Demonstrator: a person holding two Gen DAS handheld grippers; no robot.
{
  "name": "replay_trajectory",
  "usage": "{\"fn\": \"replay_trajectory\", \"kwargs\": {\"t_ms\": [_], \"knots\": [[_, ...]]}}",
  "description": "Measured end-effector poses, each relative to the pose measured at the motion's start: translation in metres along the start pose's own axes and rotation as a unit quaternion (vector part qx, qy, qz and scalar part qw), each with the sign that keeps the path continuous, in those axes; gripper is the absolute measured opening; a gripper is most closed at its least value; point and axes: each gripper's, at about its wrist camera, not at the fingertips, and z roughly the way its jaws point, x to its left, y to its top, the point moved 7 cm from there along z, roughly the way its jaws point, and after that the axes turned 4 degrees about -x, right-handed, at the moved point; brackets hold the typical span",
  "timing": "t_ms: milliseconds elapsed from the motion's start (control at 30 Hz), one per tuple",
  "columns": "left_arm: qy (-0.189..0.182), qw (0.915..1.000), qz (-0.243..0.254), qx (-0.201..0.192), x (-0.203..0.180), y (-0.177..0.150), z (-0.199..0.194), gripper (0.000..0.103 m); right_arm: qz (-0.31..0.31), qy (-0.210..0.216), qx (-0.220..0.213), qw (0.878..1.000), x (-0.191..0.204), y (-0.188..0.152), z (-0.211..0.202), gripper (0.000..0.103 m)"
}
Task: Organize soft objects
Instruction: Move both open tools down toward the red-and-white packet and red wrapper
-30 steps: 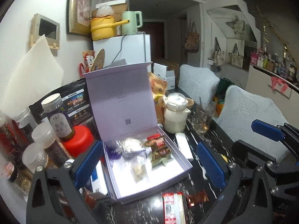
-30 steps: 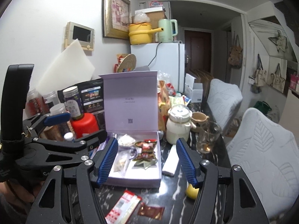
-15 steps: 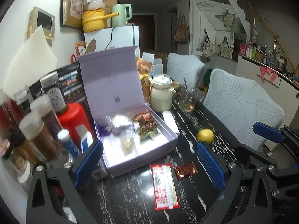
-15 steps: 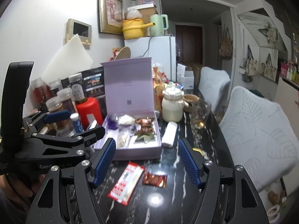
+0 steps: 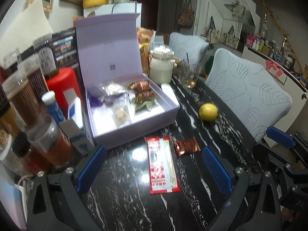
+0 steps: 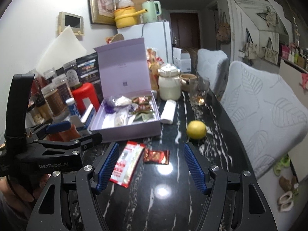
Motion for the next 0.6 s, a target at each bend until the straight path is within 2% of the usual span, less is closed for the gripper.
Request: {"fn": "replay_trajectory", "kwargs": {"t_ms": [333, 600], "knots": [[-0.011, 0.9985, 0.0, 0.053, -0.004, -0.037, 0.039, 0.102, 0.026, -0.016, 0.043, 0.999, -0.02, -0.036, 0.024, 0.07], [-0.006, 0.9955, 0.008, 0.094, -0.008, -0.057, 0.078, 0.102, 0.04, -0.028, 0.075, 0.996, -0.036, -0.057, 0.048, 0.07]]}}
